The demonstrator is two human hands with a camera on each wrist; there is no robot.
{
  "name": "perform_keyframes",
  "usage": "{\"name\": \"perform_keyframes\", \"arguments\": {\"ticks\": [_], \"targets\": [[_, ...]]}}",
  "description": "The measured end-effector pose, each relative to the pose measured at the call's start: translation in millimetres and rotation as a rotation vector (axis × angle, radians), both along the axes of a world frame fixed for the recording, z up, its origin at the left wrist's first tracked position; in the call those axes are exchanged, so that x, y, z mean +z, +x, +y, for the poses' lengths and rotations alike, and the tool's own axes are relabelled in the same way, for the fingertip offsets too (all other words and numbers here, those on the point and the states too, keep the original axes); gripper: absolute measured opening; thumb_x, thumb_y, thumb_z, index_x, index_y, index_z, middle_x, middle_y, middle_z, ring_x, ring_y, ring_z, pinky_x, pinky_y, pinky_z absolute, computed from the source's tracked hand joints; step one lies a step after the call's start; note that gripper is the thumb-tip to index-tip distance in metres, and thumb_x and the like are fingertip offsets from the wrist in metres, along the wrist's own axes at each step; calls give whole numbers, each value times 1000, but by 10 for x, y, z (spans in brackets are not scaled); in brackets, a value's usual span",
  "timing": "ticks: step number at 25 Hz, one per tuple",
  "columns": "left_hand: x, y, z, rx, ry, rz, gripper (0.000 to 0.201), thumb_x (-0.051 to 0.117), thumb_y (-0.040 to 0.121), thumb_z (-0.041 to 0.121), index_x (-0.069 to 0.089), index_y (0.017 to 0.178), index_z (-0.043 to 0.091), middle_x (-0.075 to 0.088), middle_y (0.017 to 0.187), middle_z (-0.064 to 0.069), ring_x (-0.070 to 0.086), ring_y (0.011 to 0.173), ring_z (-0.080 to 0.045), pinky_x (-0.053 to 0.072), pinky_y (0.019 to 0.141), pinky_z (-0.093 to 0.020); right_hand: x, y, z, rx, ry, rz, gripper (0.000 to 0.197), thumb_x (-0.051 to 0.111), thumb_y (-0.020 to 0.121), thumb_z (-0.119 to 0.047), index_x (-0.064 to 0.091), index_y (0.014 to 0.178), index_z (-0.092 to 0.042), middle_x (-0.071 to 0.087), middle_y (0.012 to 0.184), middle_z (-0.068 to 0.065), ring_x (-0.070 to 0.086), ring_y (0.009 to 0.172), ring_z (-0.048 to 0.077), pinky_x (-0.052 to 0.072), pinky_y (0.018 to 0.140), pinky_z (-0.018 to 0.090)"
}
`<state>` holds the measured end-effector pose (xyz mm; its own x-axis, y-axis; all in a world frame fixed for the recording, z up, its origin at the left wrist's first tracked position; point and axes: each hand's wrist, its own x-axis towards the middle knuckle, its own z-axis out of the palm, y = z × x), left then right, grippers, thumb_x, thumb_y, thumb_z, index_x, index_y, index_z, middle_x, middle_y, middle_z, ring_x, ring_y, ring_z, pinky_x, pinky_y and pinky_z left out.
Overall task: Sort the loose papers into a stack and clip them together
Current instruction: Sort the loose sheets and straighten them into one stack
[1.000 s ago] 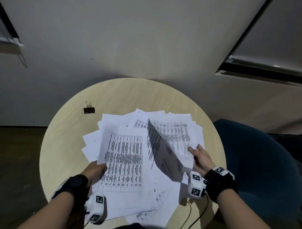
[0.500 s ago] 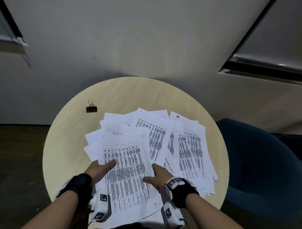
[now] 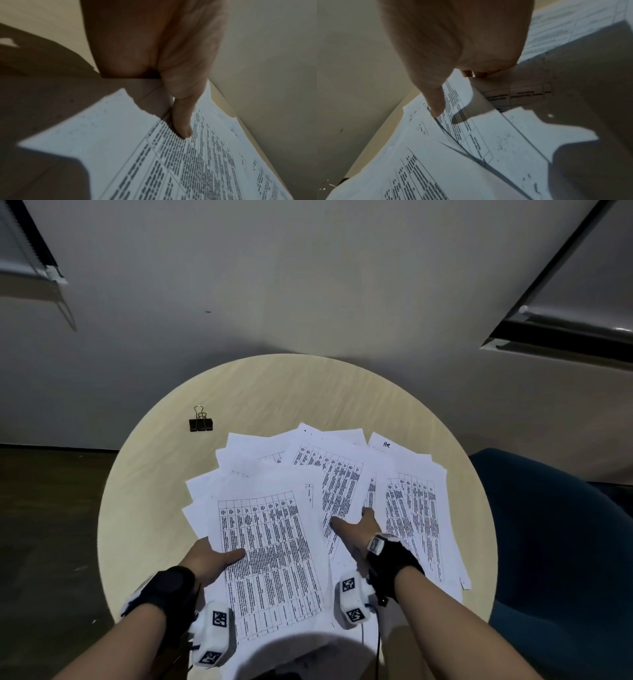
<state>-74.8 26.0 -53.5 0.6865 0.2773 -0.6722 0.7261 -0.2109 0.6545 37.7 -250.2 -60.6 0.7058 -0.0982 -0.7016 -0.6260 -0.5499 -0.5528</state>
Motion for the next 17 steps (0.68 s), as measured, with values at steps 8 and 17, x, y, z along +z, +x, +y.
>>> {"name": "perform_keyframes", "arguments": {"ticks": [8, 17], "targets": [[-379, -37, 316, 148, -69, 44, 65, 82, 67, 37, 60, 120, 6, 71, 106, -11, 67, 90, -30, 54, 85, -44, 238, 79, -410, 3, -184, -215, 61, 61, 91, -32, 38, 142, -6, 44, 144, 12, 47, 129, 33, 39, 104, 38], [-242, -8, 304, 120, 64, 148, 74, 73, 80, 38, 41, 131, -7, 53, 128, -33, 59, 99, -46, 47, 51, -33, 598, 52, -1399, -513, 22, -282, 42, 69, 86, -31, 43, 57, -15, 43, 39, 1, 37, 41, 19, 38, 57, 37]]}}
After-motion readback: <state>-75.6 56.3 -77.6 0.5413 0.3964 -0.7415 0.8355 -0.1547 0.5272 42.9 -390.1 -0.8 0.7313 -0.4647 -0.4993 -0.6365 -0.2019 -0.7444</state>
